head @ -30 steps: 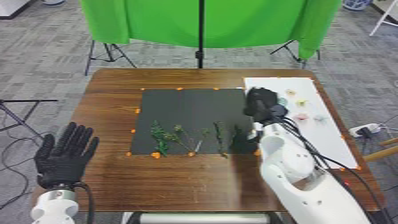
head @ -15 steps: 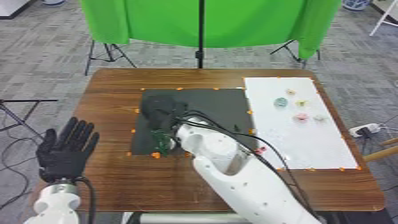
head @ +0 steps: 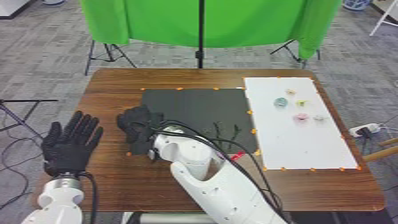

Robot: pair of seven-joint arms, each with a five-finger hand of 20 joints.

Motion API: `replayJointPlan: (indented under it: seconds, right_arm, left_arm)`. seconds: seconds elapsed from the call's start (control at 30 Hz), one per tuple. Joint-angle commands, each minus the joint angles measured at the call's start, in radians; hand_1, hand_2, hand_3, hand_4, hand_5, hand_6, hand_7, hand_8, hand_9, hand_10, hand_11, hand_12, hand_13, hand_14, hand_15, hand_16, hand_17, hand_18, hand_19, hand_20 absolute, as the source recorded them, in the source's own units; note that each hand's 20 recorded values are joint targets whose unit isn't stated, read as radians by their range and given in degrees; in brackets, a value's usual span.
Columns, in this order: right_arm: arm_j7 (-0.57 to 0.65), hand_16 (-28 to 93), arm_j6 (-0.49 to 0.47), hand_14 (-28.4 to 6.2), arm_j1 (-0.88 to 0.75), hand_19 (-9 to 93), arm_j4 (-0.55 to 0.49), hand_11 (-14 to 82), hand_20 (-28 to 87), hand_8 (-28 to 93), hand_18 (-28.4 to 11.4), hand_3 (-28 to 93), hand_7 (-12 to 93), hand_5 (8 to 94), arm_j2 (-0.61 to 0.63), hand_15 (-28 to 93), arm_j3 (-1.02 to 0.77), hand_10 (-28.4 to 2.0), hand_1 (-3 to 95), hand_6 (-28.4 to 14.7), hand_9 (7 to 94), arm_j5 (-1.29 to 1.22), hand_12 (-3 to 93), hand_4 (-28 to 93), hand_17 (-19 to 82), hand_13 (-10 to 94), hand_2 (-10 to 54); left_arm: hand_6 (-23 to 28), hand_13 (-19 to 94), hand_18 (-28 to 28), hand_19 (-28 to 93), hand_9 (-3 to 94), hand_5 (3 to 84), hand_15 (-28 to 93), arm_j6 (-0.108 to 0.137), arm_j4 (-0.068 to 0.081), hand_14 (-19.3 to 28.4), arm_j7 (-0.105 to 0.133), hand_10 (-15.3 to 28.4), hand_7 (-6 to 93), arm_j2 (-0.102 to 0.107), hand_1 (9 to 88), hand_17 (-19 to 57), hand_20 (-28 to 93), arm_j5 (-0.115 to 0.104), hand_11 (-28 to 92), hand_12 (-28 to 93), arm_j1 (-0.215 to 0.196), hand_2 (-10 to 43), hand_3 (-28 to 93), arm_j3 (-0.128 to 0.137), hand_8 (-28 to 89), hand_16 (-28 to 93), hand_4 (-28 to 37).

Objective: Arrange flowers

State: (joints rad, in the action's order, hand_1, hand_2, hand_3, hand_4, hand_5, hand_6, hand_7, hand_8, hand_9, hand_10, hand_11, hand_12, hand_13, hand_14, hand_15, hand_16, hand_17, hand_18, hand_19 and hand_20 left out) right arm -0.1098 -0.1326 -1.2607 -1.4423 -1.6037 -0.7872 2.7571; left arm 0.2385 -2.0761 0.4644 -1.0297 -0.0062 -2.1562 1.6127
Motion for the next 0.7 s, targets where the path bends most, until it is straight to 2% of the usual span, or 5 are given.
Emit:
replayJointPlan:
  seconds: [0.03,0.33,0.5,0.6,0.7]
  right_arm:
    - [-0.010,38,0.024,-10.8,-0.022,92,0.041,18.9,56,-6,-22.3,78,54,63.4,-0.027,67,-0.039,-10.0,58.9,-0.1,73.5,0.085,39.7,-28,28,51,-9.5]
    - [0.020,38,-0.148,-12.1,-0.017,92,0.011,19.1,57,-8,-22.7,78,53,62.5,-0.025,69,-0.054,-10.4,56.9,-0.2,70.2,0.073,38.3,-28,27,48,-9.5]
    - [0.044,29,-0.134,-15.4,-0.024,92,0.006,38.7,60,-9,-23.0,84,46,58.4,-0.017,77,-0.049,-14.3,49.4,-0.3,58.5,0.062,24.1,-28,26,45,-9.5]
    - [0.052,24,-0.138,-16.1,-0.026,92,0.003,48.3,61,-22,-23.0,88,50,53.1,-0.012,81,-0.049,-15.8,46.9,-0.3,51.5,0.061,21.9,-28,26,44,-9.5]
    - [0.084,22,-0.127,-16.5,-0.023,93,-0.008,52.7,61,-25,-23.1,89,54,49.1,-0.002,83,-0.044,-16.9,46.0,-1.0,46.4,0.031,22.5,-28,25,43,-9.5]
  left_arm:
    - [10.8,30,14.1,35,41.2,48.3,38,0.009,0.016,16.1,-0.012,16.4,16.1,-0.007,25.9,-8.3,13,0.007,24,12,0.015,15.7,76,-0.018,-10,-7,-28.3]
    - [10.7,30,14.0,36,41.4,48.5,39,0.008,0.019,16.1,-0.004,16.3,16.4,-0.011,25.9,-8.2,13,-0.005,25,12,0.024,17.6,76,-0.026,-10,-7,-28.3]
    - [10.8,30,14.0,36,40.7,48.0,39,0.027,0.025,16.1,-0.007,16.2,16.3,-0.015,26.3,-8.2,13,0.000,25,11,0.028,16.3,76,-0.033,-10,-7,-28.3]
    - [10.8,30,14.0,36,39.5,47.5,39,0.017,0.022,16.0,0.000,16.0,16.4,-0.013,27.6,-8.3,13,0.005,25,11,0.025,14.4,76,-0.033,-10,-7,-28.3]
    - [10.9,30,14.0,36,38.8,47.3,39,0.012,0.019,15.9,0.005,15.9,16.6,-0.013,28.6,-8.4,13,0.007,25,11,0.021,13.2,76,-0.030,-10,-7,-28.3]
